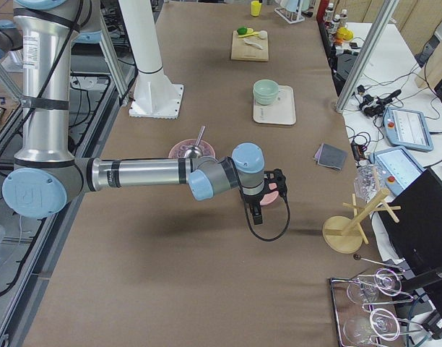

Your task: Stack pink bowl on green and place spoon

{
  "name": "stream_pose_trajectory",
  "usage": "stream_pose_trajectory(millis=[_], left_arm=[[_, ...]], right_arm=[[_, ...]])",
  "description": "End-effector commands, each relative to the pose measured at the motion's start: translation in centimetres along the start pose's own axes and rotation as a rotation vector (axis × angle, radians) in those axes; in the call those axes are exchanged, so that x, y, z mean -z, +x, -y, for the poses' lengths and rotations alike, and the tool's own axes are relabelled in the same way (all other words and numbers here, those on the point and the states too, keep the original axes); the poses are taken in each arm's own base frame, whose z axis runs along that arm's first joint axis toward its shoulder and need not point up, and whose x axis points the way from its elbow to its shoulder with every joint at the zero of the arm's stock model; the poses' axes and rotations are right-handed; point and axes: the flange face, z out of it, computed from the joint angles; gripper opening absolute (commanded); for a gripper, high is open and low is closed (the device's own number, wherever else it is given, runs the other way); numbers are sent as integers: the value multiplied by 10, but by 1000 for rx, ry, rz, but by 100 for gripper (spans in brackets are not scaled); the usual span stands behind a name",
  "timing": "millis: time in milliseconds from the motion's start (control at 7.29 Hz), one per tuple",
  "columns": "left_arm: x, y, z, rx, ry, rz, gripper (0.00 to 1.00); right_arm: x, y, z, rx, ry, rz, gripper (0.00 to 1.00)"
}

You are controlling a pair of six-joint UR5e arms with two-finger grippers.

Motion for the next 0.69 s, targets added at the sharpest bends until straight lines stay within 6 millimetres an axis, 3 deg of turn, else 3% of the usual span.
stream_pose_trajectory(millis=[0, 275, 549], left_arm=[[-7, -11, -14, 49, -44, 5, 98], [-4, -11, -19, 62, -53, 9, 98], [0, -9, -38, -3, -52, 3, 98]], right_arm=[[1, 1, 1, 3, 4, -14, 100], [-1, 0, 0, 1, -1, -12, 100], [-7, -7, 1, 13, -12, -3, 100]])
